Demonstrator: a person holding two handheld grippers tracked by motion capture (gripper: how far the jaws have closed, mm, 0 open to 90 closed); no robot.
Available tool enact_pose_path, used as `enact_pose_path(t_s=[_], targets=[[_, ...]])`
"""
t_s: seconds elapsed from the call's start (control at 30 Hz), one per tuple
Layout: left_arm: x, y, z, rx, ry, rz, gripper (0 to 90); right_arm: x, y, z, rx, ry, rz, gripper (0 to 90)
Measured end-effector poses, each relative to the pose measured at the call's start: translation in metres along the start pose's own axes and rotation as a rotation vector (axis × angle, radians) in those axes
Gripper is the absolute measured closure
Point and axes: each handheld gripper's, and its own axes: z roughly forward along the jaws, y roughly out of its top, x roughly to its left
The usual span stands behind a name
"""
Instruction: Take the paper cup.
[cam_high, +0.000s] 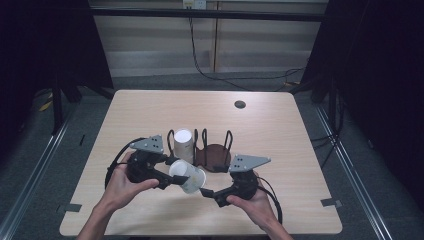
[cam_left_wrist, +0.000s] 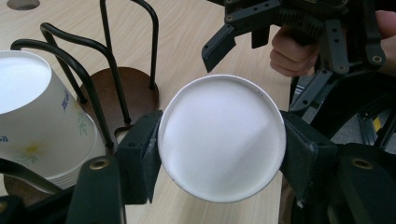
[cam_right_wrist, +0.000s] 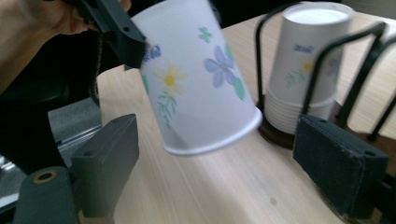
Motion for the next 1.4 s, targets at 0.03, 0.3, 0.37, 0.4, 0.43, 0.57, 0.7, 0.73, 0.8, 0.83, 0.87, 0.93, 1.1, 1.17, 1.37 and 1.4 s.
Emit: enact_pose_path(t_s=[0.03, 0.3, 0.37, 0.4, 0.43, 0.57, 0.7, 0.73, 0.8, 0.83, 0.87, 0.93, 1.1, 1.17, 1.37, 1.4], targets=[[-0.001, 0.0, 0.0, -0.006, -0.004, 0.003, 37.0, 0.001, 0.002, 0.002, 0.003, 0.011, -0.008, 13.8], [-0.003, 0.002, 0.003, 0.007, -0.022, 0.003, 36.9, 0.003, 0.006, 0.021, 0.04, 0.046, -0.043, 13.8], [-0.003, 0.002, 0.004, 0.009, -0.03, 0.005, 36.9, 0.002, 0.004, 0.023, 0.028, 0.059, -0.038, 13.8], [-0.003, 0.002, 0.005, 0.01, -0.032, 0.008, 36.9, 0.001, 0.003, 0.024, 0.033, 0.063, -0.04, 13.8], [-0.004, 0.002, 0.006, 0.013, -0.039, 0.007, 36.9, 0.001, 0.003, 0.025, 0.038, 0.066, -0.039, 13.8], [-0.005, 0.003, 0.008, 0.018, -0.048, 0.006, 36.9, 0.0, -0.001, 0.027, 0.039, 0.08, -0.032, 14.7], [-0.006, 0.003, 0.01, 0.032, -0.058, 0.007, 37.0, 0.0, -0.003, 0.029, 0.042, 0.093, -0.043, 15.9], [-0.006, 0.003, 0.01, 0.037, -0.058, 0.006, 36.9, 0.0, -0.003, 0.03, 0.043, 0.093, -0.046, 16.6], [-0.006, 0.003, 0.01, 0.034, -0.067, 0.001, 37.0, 0.0, -0.004, 0.031, 0.046, 0.095, -0.056, 17.3], [-0.005, 0.003, 0.01, 0.029, -0.075, 0.0, 37.0, 0.0, -0.004, 0.032, 0.048, 0.1, -0.06, 17.5], [-0.005, 0.003, 0.011, 0.029, -0.079, 0.0, 37.0, 0.0, -0.005, 0.033, 0.048, 0.103, -0.066, 17.9], [-0.005, 0.003, 0.011, 0.033, -0.08, 0.0, 37.0, 0.001, -0.005, 0.034, 0.053, 0.105, -0.077, 18.3], [-0.003, 0.003, 0.01, 0.024, -0.087, -0.01, 37.0, 0.0, -0.005, 0.035, 0.048, 0.109, -0.085, 19.3], [-0.003, 0.003, 0.01, 0.019, -0.08, -0.008, 36.9, 0.0, -0.005, 0.034, 0.048, 0.103, -0.09, 20.5], [-0.003, 0.003, 0.011, 0.012, -0.069, 0.001, 36.1, -0.001, -0.005, 0.033, 0.051, 0.094, -0.088, 22.6], [-0.003, 0.003, 0.011, 0.007, -0.065, 0.0, 35.8, -0.001, -0.005, 0.033, 0.051, 0.094, -0.088, 22.7]])
